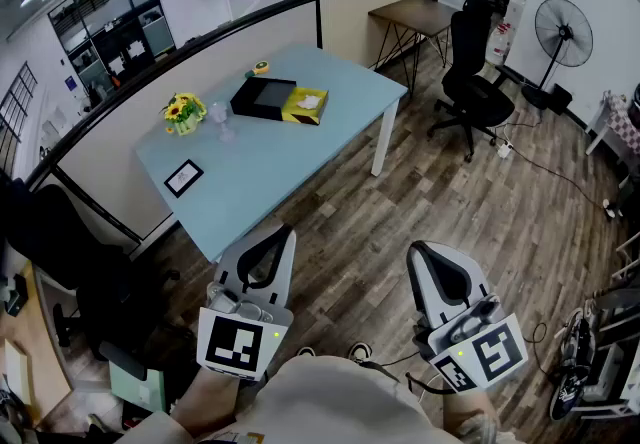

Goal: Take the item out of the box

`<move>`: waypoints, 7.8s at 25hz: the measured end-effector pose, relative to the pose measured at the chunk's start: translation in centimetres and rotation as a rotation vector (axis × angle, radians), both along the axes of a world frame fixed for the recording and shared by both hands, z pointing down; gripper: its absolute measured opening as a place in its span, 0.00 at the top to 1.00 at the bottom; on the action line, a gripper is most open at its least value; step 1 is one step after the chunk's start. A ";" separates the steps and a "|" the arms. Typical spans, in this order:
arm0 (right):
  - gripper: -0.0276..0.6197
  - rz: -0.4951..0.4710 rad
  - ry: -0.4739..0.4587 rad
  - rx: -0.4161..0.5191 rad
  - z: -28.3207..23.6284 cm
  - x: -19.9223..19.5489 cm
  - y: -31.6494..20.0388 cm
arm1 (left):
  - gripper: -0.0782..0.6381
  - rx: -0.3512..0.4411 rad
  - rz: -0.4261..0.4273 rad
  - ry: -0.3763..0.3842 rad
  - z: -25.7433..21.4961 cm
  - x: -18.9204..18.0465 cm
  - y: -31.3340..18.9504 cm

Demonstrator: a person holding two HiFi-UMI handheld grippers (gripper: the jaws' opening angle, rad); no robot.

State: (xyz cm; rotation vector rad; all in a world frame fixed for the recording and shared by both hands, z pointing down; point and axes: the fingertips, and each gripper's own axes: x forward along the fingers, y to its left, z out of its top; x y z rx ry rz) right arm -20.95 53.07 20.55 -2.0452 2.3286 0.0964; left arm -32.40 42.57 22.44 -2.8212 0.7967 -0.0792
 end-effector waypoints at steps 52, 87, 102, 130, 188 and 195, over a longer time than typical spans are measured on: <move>0.95 -0.039 0.019 -0.163 6.6 20.1 -25.5 | 0.37 -0.087 -0.052 -0.054 5.4 18.7 -24.9; 0.95 -0.122 0.006 -0.180 8.9 31.1 -57.0 | 0.37 -0.116 -0.131 -0.066 8.4 28.7 -55.5; 0.95 -0.358 0.002 -0.230 10.3 42.9 -70.9 | 0.37 -0.156 -0.377 -0.134 9.4 38.0 -66.7; 0.95 -0.579 0.030 -0.297 13.3 41.7 -80.0 | 0.37 -0.242 -0.562 -0.230 12.8 35.3 -69.6; 0.95 -0.499 -0.061 -0.703 31.0 36.4 -81.8 | 0.71 -0.667 -0.208 -0.747 45.2 37.0 -75.0; 0.95 -0.478 -0.017 -0.561 24.7 36.9 -82.6 | 0.72 -0.513 -0.283 -0.660 35.8 34.6 -75.5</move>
